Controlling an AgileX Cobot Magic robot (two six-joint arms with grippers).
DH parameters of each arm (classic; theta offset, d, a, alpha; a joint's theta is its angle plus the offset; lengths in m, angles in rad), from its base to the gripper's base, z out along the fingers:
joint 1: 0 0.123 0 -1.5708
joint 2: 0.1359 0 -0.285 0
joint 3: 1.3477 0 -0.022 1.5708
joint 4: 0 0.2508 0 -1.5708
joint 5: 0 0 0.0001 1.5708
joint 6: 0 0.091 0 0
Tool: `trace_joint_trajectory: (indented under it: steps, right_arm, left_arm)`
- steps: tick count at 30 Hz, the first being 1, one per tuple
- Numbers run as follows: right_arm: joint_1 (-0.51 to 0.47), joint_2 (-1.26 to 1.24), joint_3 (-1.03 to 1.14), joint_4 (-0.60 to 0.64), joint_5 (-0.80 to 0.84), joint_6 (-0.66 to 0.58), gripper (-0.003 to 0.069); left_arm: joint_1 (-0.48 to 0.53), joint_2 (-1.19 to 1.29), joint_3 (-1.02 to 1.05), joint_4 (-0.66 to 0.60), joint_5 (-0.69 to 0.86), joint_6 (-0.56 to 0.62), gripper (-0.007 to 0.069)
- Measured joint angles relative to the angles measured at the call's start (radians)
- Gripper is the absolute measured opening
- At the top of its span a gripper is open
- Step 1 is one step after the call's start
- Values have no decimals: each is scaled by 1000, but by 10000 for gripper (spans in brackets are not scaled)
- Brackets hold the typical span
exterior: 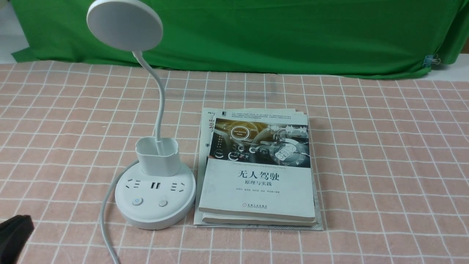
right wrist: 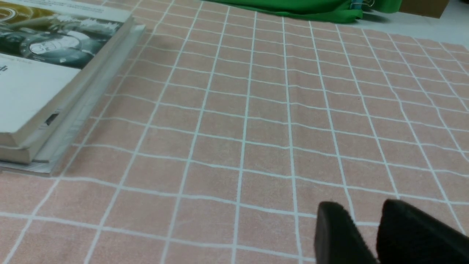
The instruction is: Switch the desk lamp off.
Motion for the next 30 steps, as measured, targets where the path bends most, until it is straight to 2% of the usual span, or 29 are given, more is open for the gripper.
trace_joint_trajectory:
  steps: [3, 6, 30]
  right_arm:
    - [0, 0, 0, 0, 0, 0, 240]
    - [0, 0, 0, 0, 0, 0, 240]
    - [0, 0, 0, 0, 0, 0, 240]
  left_arm:
    - [74, -90, 72, -15, -6, 10, 6]
    - [85, -133, 107, -20, -5, 13, 6]
    - [86, -189, 150, -59, 17, -6, 6]
